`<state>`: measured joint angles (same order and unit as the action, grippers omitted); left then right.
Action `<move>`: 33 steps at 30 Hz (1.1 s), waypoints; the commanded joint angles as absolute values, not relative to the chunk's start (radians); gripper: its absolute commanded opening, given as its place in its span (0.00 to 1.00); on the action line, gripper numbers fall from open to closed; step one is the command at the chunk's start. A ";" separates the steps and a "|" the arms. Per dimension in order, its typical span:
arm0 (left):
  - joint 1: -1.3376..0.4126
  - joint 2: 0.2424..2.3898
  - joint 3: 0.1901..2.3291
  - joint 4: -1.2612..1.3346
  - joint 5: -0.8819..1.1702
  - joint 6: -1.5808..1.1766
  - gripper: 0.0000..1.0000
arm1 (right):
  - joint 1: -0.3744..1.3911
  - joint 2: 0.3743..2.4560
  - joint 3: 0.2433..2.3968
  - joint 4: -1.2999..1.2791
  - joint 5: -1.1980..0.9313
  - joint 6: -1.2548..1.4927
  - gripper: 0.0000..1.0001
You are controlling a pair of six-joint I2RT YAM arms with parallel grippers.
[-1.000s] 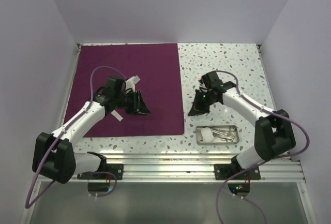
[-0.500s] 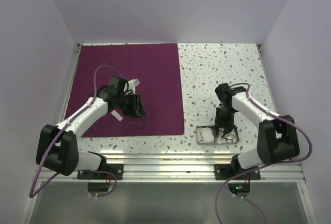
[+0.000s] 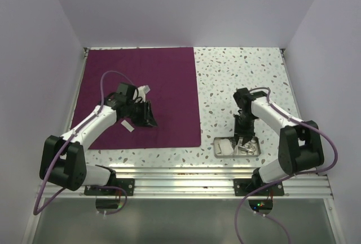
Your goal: Prepare the surgical pack
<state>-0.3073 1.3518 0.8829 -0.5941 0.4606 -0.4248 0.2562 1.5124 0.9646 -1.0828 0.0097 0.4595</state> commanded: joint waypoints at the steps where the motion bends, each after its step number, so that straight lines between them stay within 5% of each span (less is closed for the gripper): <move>1: -0.278 1.361 0.916 -0.600 0.439 -0.397 0.36 | 0.252 1.479 0.970 -1.080 0.009 0.448 0.27; 3: -0.269 1.365 0.925 -0.603 0.442 -0.394 0.36 | 0.250 1.512 0.959 -1.069 0.011 0.445 0.04; 4: -0.265 1.370 0.930 -0.604 0.445 -0.393 0.36 | 0.249 1.523 0.951 -1.049 0.008 0.442 0.00; 17: -0.255 1.365 0.933 -0.635 0.414 -0.391 0.36 | 0.239 1.640 0.930 -0.942 -0.003 0.425 0.00; 26: -0.132 1.387 0.950 -0.686 0.275 -0.428 0.51 | 0.236 1.642 0.954 -0.959 0.002 0.422 0.00; 31: -0.002 1.433 0.951 -0.689 0.235 -0.457 0.52 | 0.236 1.543 1.064 -1.058 -0.025 0.399 0.14; 33: 0.081 1.454 0.946 -0.670 0.251 -0.469 0.52 | 0.236 1.493 1.110 -1.095 -0.047 0.381 0.27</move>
<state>0.0067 1.4288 0.9150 -0.6716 0.2752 -0.4393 0.2401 1.5990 1.0122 -1.0237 -0.0147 0.4171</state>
